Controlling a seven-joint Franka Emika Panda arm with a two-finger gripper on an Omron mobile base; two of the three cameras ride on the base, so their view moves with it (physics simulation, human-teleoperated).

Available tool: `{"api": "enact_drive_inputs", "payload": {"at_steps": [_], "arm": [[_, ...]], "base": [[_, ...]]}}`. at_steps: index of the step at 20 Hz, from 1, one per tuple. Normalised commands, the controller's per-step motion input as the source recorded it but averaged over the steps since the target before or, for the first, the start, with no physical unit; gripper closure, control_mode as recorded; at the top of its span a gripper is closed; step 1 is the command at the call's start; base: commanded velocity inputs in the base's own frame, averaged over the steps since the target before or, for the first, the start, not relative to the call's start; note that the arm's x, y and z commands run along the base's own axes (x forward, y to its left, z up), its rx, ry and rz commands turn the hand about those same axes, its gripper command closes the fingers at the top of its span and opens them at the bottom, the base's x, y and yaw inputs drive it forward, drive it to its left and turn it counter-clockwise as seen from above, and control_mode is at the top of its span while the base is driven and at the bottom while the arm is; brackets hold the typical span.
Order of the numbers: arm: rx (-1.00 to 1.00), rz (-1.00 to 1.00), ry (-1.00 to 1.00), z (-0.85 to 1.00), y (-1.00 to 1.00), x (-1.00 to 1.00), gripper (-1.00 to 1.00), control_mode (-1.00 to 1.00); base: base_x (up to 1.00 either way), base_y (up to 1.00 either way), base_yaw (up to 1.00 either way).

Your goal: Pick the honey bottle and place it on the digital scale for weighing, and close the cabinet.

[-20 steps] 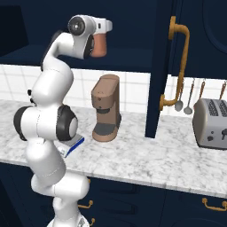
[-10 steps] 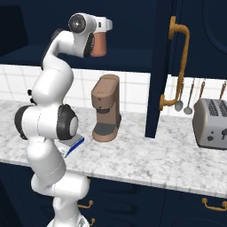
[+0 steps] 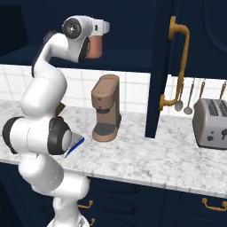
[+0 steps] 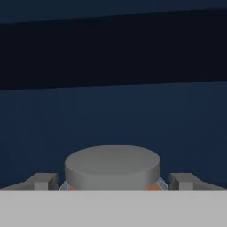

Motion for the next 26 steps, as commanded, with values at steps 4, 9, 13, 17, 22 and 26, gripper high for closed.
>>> {"api": "enact_drive_inputs", "payload": {"at_steps": [4,9,13,17,22,26], "arm": [[0.12,0.00,-0.21,0.02,0.00,-0.78,1.00,-1.00],[0.13,0.00,-0.23,0.05,0.00,-0.91,1.00,-1.00],[0.03,0.02,0.08,0.00,0.00,-1.00,1.00,-1.00],[0.00,0.14,0.26,0.00,0.00,-1.00,1.00,-1.00],[0.03,0.31,0.06,-0.56,0.29,-0.87,1.00,-1.00],[0.01,0.41,0.00,-0.76,0.33,-0.24,1.00,-1.00]], "base": [[0.00,0.00,0.00],[0.00,0.00,0.00],[0.00,0.00,0.00],[0.00,0.00,0.00],[0.00,0.00,0.00],[0.00,0.00,0.00]]}}
